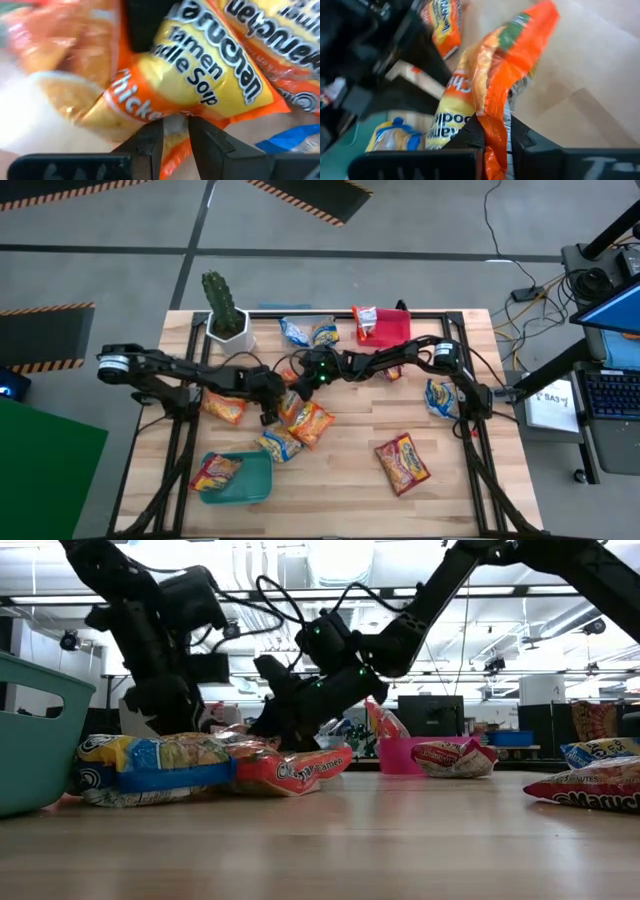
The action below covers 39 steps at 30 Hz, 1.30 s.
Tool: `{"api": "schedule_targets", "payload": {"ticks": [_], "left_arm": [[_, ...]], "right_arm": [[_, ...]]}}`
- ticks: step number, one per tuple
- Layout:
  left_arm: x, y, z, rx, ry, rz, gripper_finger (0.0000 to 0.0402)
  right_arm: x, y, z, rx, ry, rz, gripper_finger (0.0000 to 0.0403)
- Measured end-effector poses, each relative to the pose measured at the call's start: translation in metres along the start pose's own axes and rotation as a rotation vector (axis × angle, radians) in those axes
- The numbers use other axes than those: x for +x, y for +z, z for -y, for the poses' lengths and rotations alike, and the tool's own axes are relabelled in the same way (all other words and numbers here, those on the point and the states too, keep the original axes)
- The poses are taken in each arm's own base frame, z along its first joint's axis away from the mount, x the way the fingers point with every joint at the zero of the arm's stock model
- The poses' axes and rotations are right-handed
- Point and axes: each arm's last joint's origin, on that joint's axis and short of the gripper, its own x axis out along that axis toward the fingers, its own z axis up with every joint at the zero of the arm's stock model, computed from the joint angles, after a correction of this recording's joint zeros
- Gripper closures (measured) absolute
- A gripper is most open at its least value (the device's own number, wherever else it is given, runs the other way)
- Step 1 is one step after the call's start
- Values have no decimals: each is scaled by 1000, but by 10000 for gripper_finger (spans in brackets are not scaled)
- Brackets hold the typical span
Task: Sort Maruchan noodles
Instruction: Put the orange noodle pack into the red bin
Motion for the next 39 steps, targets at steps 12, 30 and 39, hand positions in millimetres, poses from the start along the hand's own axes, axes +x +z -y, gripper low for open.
{"api": "schedule_targets", "payload": {"ticks": [12, 30, 39], "left_arm": [[-66, 8, -7, -19, -27, 273, 326], [-124, 6, -9, -26, -83, 584, 326], [-127, 9, -9, -29, -90, 621, 326]], "right_arm": [[-50, 26, -40, -124, -54, -48, 387], [-196, 51, -92, -247, -665, 10, 389], [-260, 49, -72, -79, -1071, 55, 390]]}}
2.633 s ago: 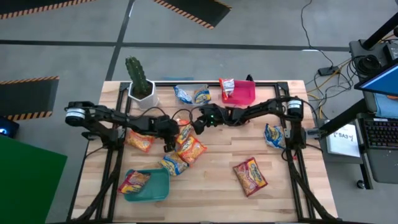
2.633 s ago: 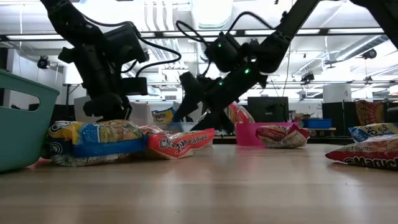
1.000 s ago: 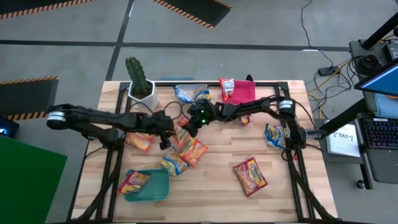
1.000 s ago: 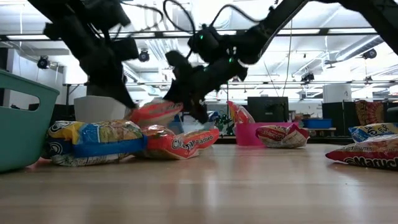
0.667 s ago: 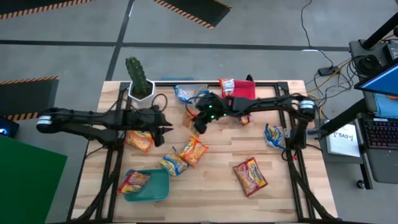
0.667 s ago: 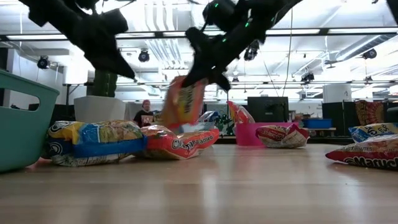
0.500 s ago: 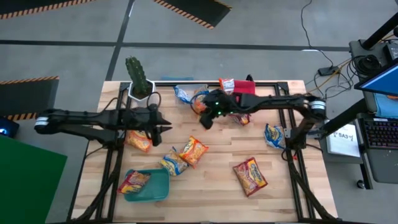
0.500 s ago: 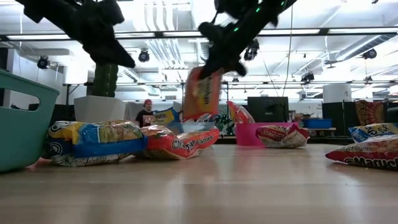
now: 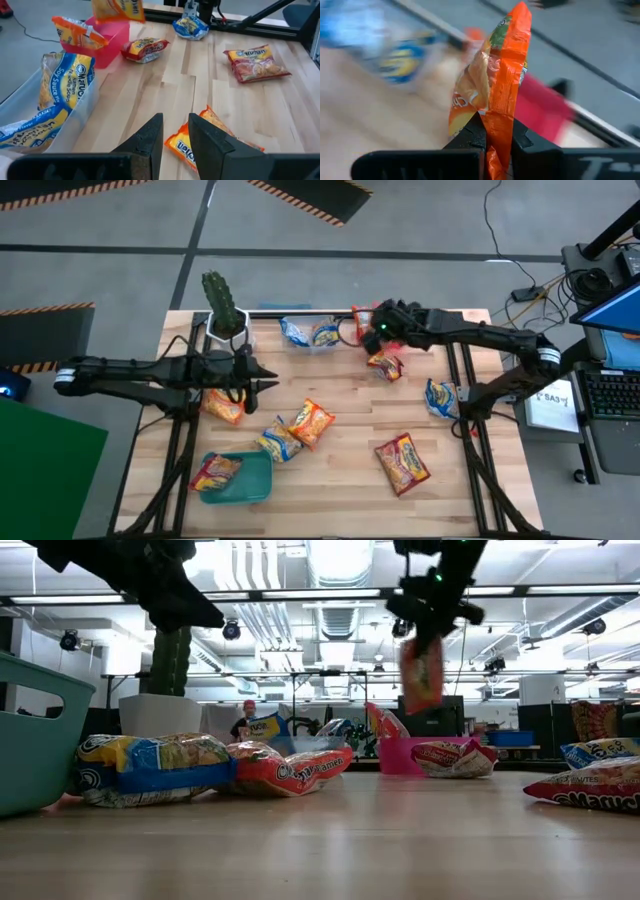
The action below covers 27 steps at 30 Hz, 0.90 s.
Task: Sort Maruchan noodles
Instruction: Put the orange noodle pack into the red bin
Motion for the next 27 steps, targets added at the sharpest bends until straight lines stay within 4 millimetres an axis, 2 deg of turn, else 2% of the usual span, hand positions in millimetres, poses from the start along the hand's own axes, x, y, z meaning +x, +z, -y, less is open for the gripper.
{"api": "schedule_targets", "payload": {"ticks": [4, 13, 18, 27], "left_arm": [[2, 1, 0, 3, -1, 10, 326], [2, 3, 1, 5, -3, 23, 326], [5, 2, 1, 6, -2, 12, 326], [13, 2, 2, 24, -2, 19, 326]], "right_arm": [[14, 0, 19, 59, -87, -6, 390], [67, -8, 46, 193, -141, 72, 390], [87, -20, 52, 240, -119, 121, 390], [106, -42, 51, 305, -54, 186, 390]]}}
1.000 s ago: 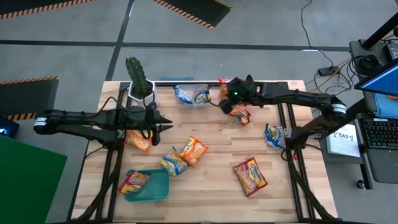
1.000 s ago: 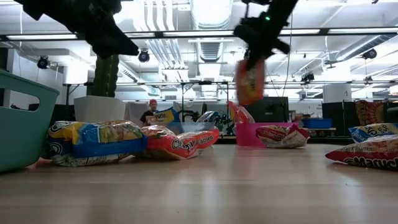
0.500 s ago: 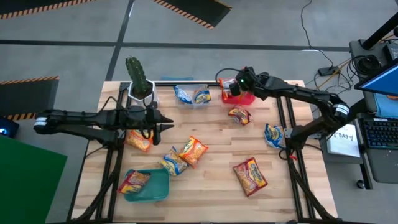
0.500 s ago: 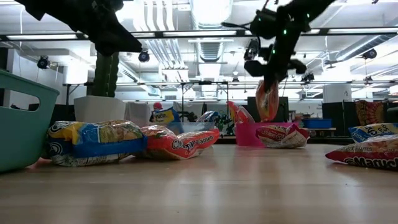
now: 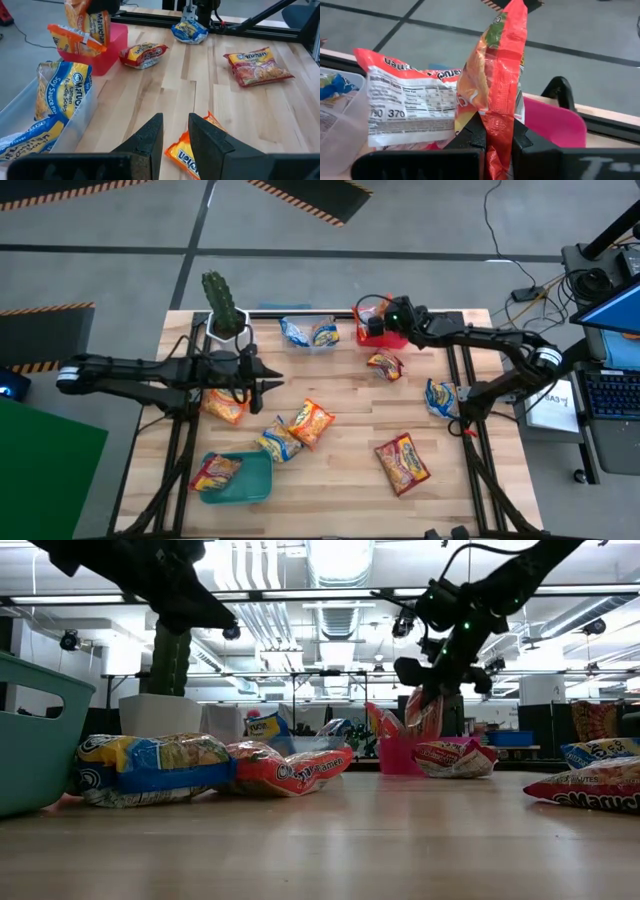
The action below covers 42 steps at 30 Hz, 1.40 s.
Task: Sort Maruchan noodles
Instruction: Put the orange noodle pack into the red bin
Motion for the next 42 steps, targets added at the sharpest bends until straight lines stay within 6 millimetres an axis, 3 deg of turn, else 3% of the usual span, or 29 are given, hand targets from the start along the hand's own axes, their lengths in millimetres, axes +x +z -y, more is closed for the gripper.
{"api": "schedule_targets", "payload": {"ticks": [12, 22, 32, 42], "left_arm": [[12, -2, 1, 2, 1, -13, 326], [12, -2, 1, 2, 0, -11, 326], [13, -1, 1, 1, 0, -7, 326], [13, -1, 1, 1, 0, -8, 326]], "right_arm": [[13, -22, 4, 16, -22, -35, 386], [40, -41, -2, 5, -55, -93, 286], [36, -23, -9, 2, -43, -80, 187], [26, 9, -19, -79, -52, -103, 161]]}}
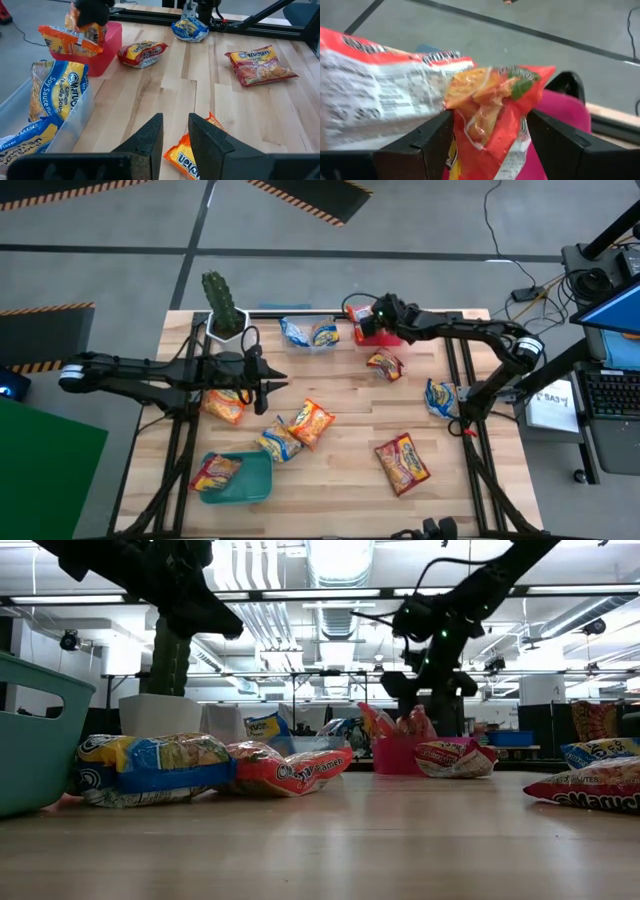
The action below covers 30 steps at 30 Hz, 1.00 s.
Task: Sort Maruchan noodles
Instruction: Put the orange noodle pack into the red bin, then put the red noodle pack into the green bin
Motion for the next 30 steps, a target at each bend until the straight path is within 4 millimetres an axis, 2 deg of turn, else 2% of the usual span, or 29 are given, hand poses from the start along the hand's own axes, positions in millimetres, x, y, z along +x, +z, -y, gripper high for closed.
{"api": "schedule_targets", "payload": {"ticks": [9, 15, 22, 30], "left_arm": [[0, 0, 0, 0, 0, -1, 326], [0, 0, 0, -8, 0, -2, 326], [0, -1, 0, -8, 0, -6, 326], [0, -1, 0, -8, 0, -6, 326]], "right_arm": [[-20, 32, -4, -72, -15, -32, 161], [-37, 41, -8, -126, 4, -109, 159], [-68, 32, -24, -250, 123, -290, 158], [-89, -9, -52, -385, 299, -456, 158]]}}
